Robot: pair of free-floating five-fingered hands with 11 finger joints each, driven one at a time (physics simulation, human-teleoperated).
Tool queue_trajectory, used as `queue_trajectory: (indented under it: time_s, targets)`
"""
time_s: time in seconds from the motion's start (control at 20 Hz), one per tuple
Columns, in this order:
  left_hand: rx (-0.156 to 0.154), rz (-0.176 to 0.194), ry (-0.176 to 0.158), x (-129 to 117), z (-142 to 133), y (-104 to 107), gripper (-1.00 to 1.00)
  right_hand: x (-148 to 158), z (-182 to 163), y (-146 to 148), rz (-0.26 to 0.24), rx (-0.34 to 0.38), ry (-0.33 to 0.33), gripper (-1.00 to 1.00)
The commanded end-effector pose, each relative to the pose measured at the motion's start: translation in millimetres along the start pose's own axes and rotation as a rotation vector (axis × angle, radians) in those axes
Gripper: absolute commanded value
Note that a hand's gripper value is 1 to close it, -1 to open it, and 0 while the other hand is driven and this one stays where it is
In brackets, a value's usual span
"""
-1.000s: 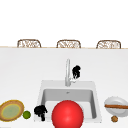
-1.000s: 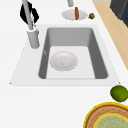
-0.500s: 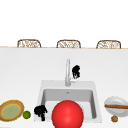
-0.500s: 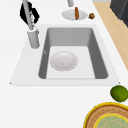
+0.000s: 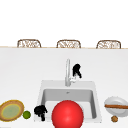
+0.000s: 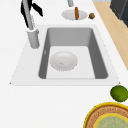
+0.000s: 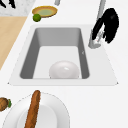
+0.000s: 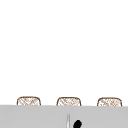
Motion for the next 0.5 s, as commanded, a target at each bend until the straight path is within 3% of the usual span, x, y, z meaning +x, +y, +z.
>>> queue_trajectory:
  time_s: [0.0, 0.25, 0.45]
  targets:
    - [0.000, 0.000, 0.000, 0, 0, 0, 0.00, -2, 23, -17, -0.067, -0.012, 0.006, -1.00]
    - [0.000, 0.000, 0.000, 0, 0, 0, 0.00, -5, 44, -23, -0.058, -0.012, -0.015, -1.00]
    - [0.000, 0.000, 0.000, 0, 0, 0, 0.00, -9, 60, -10, -0.040, -0.067, -0.046, -1.00]
